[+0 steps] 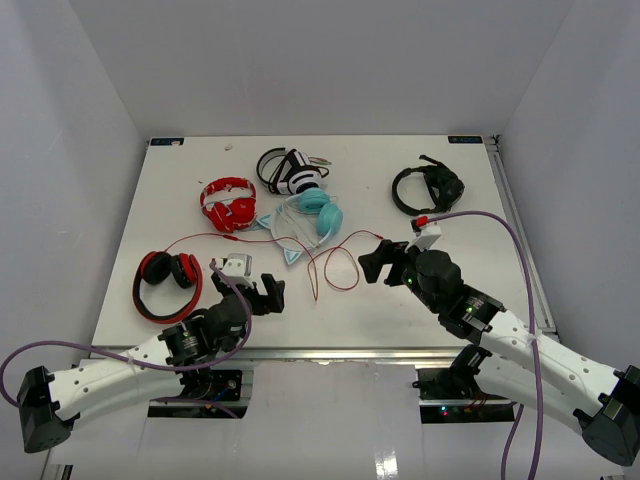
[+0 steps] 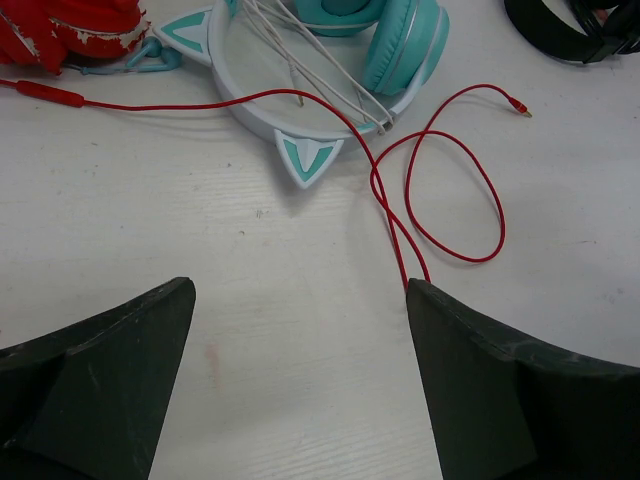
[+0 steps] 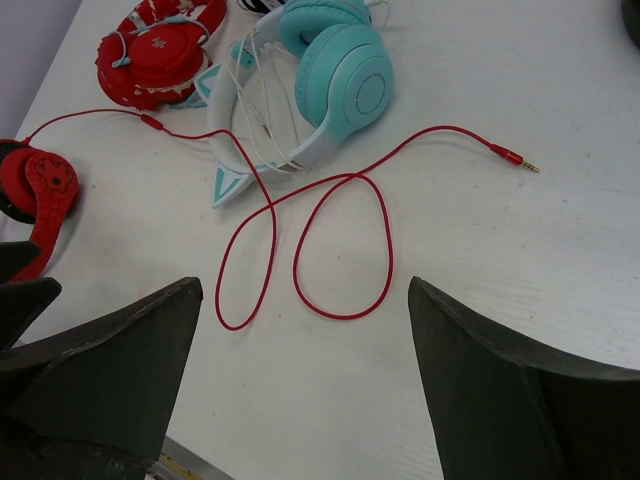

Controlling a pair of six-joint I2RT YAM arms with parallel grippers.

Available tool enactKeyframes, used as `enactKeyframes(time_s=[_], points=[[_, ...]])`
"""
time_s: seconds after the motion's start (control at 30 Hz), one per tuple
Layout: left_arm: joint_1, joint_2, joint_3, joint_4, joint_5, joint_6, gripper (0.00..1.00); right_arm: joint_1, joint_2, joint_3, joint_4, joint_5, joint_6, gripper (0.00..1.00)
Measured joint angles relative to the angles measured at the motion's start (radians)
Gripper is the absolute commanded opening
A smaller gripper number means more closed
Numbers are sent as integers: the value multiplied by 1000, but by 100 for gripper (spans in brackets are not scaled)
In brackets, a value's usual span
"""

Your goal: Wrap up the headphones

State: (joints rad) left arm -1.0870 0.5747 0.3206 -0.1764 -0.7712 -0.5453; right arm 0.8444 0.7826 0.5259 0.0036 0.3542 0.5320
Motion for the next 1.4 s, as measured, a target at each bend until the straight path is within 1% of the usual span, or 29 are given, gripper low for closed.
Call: enactKeyframes(time_s=[0.13, 0.23, 0.37, 0.43, 0.53, 0.6, 0.63, 0.7, 0.77, 0.83, 1.0, 1.07, 1.1, 1.17, 1.27, 1.37, 1.4], points=[[0, 7, 0, 0, -4, -5, 97, 0, 2, 0, 4, -10, -10, 90], [0, 27, 3, -10, -30, -21, 94, 0, 5, 0, 7, -14, -13, 90], [-1, 69, 30, -94, -121, -111, 86, 0, 5, 0, 7, -18, -13, 90], [-2, 84, 64, -205, -186, -229, 82, 0, 3, 0, 7, -18, -13, 90], [2, 94, 139, -457, -268, -516, 80, 0, -8, 0, 8, -17, -13, 90], [30, 106, 202, -603, -301, -688, 80, 0, -19, -1, 9, -17, -13, 90], [58, 114, 231, -657, -307, -748, 80, 0, -23, -1, 10, -17, -12, 90], [172, 143, 283, -695, -297, -780, 81, 0, -32, -1, 15, -18, -12, 90], [323, 187, 324, -652, -270, -727, 82, 0, -38, -1, 18, -18, -12, 90], [446, 236, 357, -598, -215, -671, 82, 0, -44, -4, 22, -18, -12, 90], [743, 359, 427, -523, -54, -574, 75, 0, -64, -19, 22, -16, -12, 90], [873, 365, 433, -520, 10, -567, 74, 0, -73, -19, 22, -16, -12, 90], [934, 356, 434, -523, 34, -570, 75, 0, -80, -20, 23, -16, -12, 90], [1037, 313, 432, -532, 72, -581, 76, 0, -95, -22, 24, -16, -12, 90], [1126, 229, 418, -517, 141, -570, 68, 0, -112, -31, 29, -18, -12, 90], [1144, 208, 409, -527, 177, -584, 70, 0, -116, -33, 30, -24, -12, 90], [1145, 214, 408, -547, 178, -613, 71, 0, -117, -33, 31, -27, -11, 90]])
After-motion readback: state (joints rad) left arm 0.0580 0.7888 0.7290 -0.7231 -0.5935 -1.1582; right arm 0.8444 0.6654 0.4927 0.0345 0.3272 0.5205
